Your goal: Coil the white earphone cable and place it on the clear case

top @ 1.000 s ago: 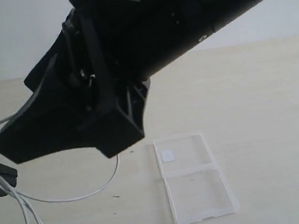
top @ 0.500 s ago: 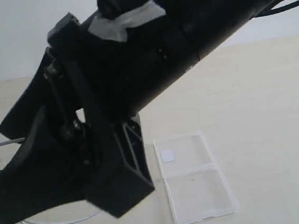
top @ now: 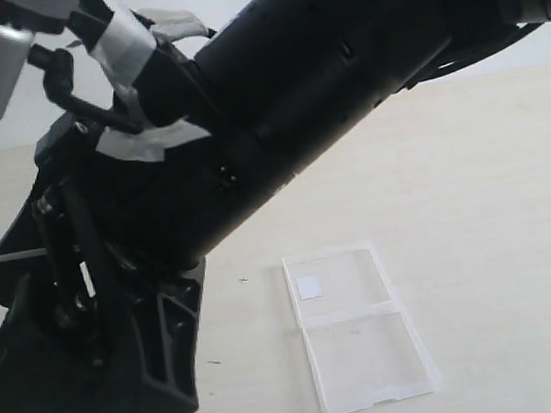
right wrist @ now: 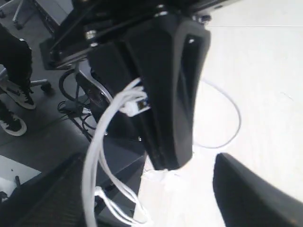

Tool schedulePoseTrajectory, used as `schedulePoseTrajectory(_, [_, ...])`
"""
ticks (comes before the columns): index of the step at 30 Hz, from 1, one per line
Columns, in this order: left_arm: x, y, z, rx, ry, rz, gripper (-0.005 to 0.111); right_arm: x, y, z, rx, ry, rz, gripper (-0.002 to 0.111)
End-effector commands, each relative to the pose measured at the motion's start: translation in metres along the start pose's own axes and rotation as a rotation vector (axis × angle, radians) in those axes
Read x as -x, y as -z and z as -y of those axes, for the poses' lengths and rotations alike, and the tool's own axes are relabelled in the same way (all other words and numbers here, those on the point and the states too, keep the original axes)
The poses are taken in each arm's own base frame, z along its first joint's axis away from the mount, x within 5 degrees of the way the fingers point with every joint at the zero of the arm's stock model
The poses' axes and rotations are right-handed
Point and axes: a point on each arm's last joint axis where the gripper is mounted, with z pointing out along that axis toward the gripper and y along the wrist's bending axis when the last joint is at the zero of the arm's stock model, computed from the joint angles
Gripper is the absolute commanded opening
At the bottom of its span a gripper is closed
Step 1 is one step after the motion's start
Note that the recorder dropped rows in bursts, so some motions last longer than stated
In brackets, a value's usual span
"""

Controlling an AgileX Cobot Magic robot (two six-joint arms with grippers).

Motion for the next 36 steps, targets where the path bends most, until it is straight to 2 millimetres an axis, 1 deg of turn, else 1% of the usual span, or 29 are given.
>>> schedulePoseTrajectory(1, [0.002,0.004,0.002,0.012,-0.004,0.008,0.0,0.007,0.0,0.002,-0.027,0.02,0.043,0.07])
schedulePoseTrajectory(10, [0.013,0.005,-0.003,0.059,0.066,0.134,0.0,0.003,-0.005,0.008,-0.036,0.006,0.036,0.07])
schedulePoseTrajectory(13, [0.013,0.005,-0.003,0.063,0.075,0.137,0.0,0.003,-0.005,0.009,-0.042,0.008,0.035,0.07])
schedulePoseTrajectory(19, [0.013,0.005,-0.007,0.1,0.151,0.139,0.0,0.003,-0.005,0.011,-0.065,0.007,0.041,0.07])
schedulePoseTrajectory(22, [0.013,0.005,-0.007,0.104,0.156,0.14,0.0,0.006,-0.005,0.012,-0.078,-0.012,0.069,0.07])
schedulePoseTrajectory(32, [0.016,0.006,-0.014,0.158,0.267,0.196,0.0,0.011,-0.004,0.012,-0.083,-0.016,0.121,0.07])
schedulePoseTrajectory(36, [0.016,0.006,-0.014,0.162,0.267,0.193,0.0,0.011,-0.004,0.012,-0.083,-0.018,0.121,0.07])
